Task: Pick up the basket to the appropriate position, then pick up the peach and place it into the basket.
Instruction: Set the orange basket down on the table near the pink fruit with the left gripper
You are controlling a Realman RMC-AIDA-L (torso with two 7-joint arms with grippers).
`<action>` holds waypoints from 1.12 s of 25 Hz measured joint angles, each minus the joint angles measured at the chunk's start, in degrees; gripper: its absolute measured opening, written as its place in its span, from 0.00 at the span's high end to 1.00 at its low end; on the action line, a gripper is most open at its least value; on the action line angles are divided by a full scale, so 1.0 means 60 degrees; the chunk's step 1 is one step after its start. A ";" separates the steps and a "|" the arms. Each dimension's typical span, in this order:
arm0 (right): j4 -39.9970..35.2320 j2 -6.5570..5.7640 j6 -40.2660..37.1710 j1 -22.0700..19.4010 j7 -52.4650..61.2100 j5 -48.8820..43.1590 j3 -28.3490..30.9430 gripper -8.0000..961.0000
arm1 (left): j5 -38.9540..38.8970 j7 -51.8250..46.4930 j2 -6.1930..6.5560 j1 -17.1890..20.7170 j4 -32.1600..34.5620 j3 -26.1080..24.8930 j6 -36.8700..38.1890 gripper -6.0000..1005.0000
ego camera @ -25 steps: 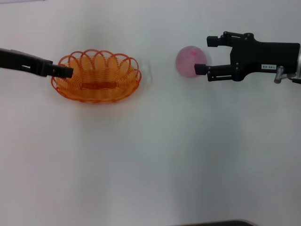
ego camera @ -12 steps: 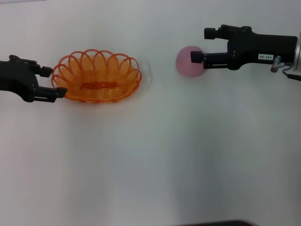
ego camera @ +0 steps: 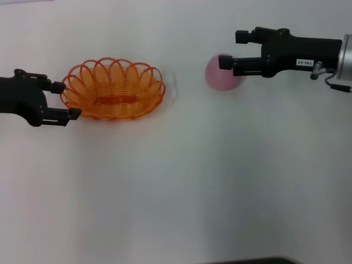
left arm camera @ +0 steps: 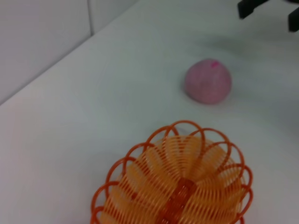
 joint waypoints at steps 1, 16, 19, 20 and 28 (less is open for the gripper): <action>0.0023 -0.0001 0.0009 0.0012 0.0004 -0.0008 0.0000 0.04 | -0.0191 0.0061 -0.0002 0.0089 -0.0024 -0.0001 0.0006 0.31; 0.0063 -0.0085 0.0117 0.0057 0.0111 -0.0036 0.0001 0.04 | -0.2431 0.2191 0.0339 0.1419 -0.2133 -0.1371 0.0742 0.31; 0.0060 -0.0095 0.0171 0.0056 0.0089 -0.0046 -0.0007 0.04 | -0.2430 0.2618 0.0349 0.1657 -0.2448 -0.1743 0.0739 0.31; 0.0059 -0.0095 0.0204 0.0056 0.0070 -0.0046 -0.0011 0.04 | -0.2430 0.2695 0.0350 0.1713 -0.2491 -0.1855 0.0741 0.31; 0.0055 -0.0081 0.0316 0.0114 0.0026 -0.0046 -0.0119 0.04 | -0.2400 0.2791 0.0369 0.1816 -0.2553 -0.2169 0.0953 0.31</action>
